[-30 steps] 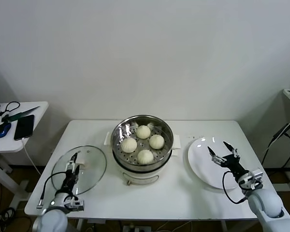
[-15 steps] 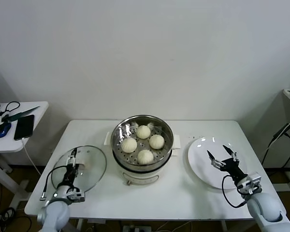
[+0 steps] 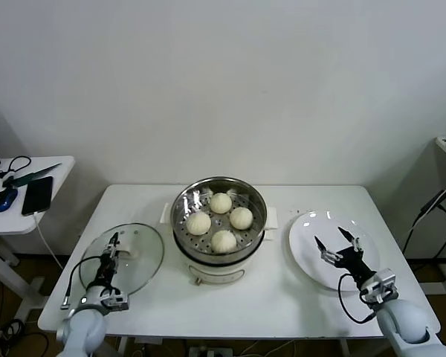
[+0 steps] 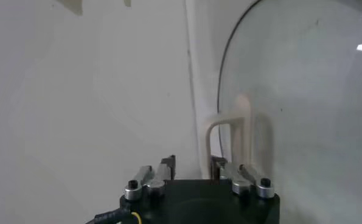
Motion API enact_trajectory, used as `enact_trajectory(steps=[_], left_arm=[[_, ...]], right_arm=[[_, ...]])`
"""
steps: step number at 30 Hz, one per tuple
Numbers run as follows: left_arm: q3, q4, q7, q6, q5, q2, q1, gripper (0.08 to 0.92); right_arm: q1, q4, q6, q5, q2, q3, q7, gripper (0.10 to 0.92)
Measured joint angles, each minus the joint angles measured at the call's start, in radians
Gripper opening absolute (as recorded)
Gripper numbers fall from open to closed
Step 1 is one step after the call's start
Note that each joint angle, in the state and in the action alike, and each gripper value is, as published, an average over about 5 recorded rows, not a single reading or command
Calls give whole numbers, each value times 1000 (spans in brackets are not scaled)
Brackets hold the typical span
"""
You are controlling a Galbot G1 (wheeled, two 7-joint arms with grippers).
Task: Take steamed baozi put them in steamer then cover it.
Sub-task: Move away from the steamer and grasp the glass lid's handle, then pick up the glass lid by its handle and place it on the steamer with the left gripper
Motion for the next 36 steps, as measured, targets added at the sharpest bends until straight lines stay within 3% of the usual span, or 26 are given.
enact_trajectory(steps=[7,10,20,36], left_arm=[[1,6,4,-6,-21,1,0,206],[1,0,2,-7,-33,3,4,156],[1,-93,8,22,-99,25,56,151],[0,-466,17,247,-175,70,263,151]], right_arm=[[0,-13,9,-18,8,6,-8,823],[0,-18,11,-23,9,9,-10,823],[7,-28,16,-27,8,12,-13,823],[34,-52,23,-35,-10,12,-14,823]])
